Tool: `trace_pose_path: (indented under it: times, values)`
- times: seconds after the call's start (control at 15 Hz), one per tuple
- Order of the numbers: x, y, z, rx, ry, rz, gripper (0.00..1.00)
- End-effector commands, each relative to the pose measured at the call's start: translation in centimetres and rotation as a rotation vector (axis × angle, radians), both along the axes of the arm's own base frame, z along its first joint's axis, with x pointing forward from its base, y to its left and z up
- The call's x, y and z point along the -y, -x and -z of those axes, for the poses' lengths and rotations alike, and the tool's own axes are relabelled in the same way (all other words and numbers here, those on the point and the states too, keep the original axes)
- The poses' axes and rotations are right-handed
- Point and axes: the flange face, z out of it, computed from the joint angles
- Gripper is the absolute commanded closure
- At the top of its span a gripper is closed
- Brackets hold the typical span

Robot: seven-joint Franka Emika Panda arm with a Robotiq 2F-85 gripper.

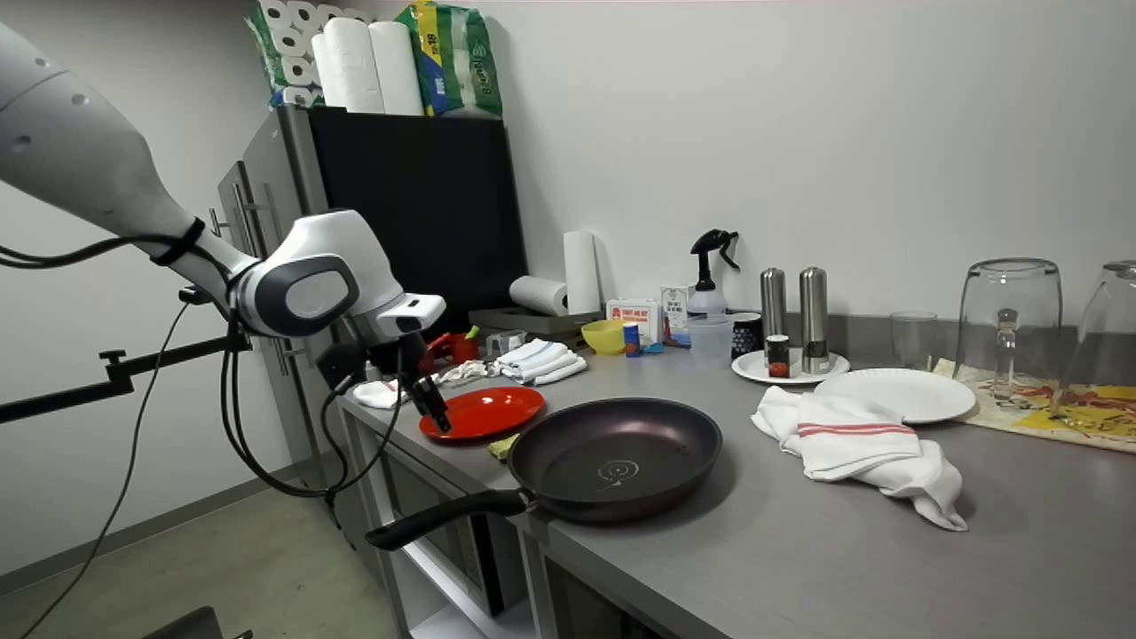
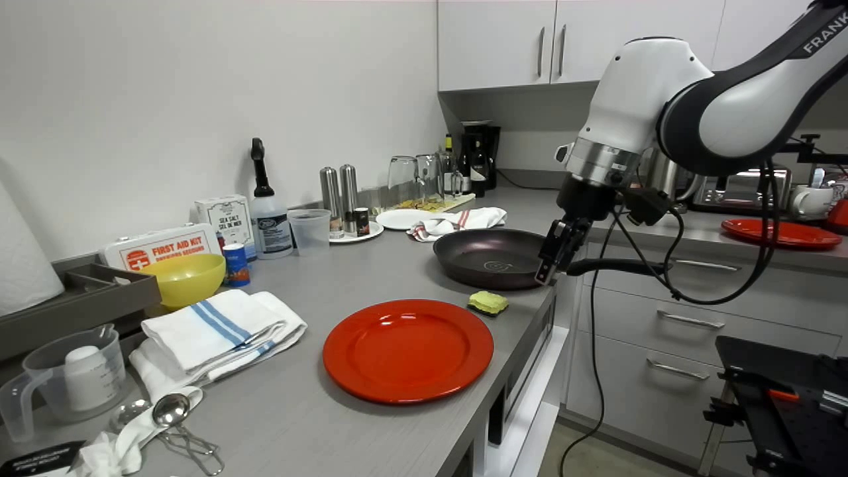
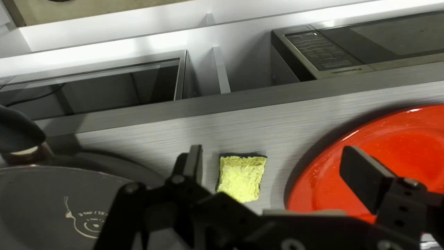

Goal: Move the pan to the left then move it forwards.

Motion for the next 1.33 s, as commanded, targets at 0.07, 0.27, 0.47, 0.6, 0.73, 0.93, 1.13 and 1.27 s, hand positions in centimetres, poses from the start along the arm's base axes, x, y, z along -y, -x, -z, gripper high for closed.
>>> trace_pose_path:
  times: [0.07,0.27,0.47,0.6,0.73,0.93,1.13,1.27]
  values:
    - [0.4,-0.2,-0.6,-0.033,-0.005,0.006,0.0]
    - [0.6,-0.3,-0.7,-0.05,-0.005,0.016,0.0]
    - [0.7,-0.4,-0.8,-0.056,-0.001,0.019,0.0]
    - [0.7,-0.6,-0.9,-0.054,0.002,0.022,0.0]
    - [0.9,-0.8,-1.2,-0.048,-0.002,0.03,0.0]
    - [1.5,-1.1,-1.5,-0.035,0.003,0.047,0.0]
    - [3.6,-1.4,-2.3,-0.017,0.055,0.063,0.0]
    - [5.3,-1.4,-3.2,-0.03,0.082,0.087,0.0]
